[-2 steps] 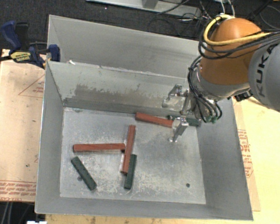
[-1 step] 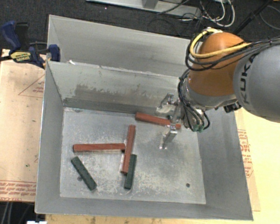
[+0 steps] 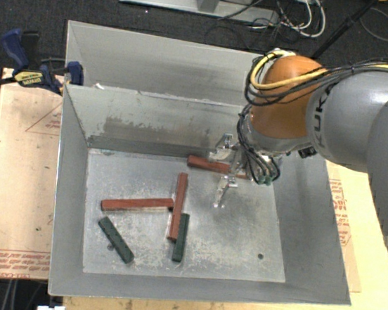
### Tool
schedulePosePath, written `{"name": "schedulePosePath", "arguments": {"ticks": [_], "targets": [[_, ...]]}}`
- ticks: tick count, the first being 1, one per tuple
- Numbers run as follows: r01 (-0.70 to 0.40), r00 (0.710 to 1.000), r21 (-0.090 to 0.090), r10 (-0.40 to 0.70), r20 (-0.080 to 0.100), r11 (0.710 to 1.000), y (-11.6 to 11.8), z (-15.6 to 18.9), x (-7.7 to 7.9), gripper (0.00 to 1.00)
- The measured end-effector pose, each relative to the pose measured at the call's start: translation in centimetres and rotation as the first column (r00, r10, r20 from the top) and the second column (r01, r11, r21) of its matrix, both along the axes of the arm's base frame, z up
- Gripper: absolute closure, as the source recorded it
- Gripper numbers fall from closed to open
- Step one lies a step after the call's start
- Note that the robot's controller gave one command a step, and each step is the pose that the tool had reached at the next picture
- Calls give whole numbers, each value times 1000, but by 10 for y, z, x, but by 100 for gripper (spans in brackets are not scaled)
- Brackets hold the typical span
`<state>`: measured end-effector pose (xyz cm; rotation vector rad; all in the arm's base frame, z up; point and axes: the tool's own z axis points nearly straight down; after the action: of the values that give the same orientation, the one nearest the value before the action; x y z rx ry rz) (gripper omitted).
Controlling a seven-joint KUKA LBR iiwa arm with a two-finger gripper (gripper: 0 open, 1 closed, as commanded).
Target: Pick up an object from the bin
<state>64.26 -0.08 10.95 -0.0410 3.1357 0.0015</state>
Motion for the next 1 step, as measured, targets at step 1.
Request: {"name": "schedulePosePath", "arguments": {"ticks": [1], "targets": [[266,964,9,-266,26,964,3,-26,15,100]]}}
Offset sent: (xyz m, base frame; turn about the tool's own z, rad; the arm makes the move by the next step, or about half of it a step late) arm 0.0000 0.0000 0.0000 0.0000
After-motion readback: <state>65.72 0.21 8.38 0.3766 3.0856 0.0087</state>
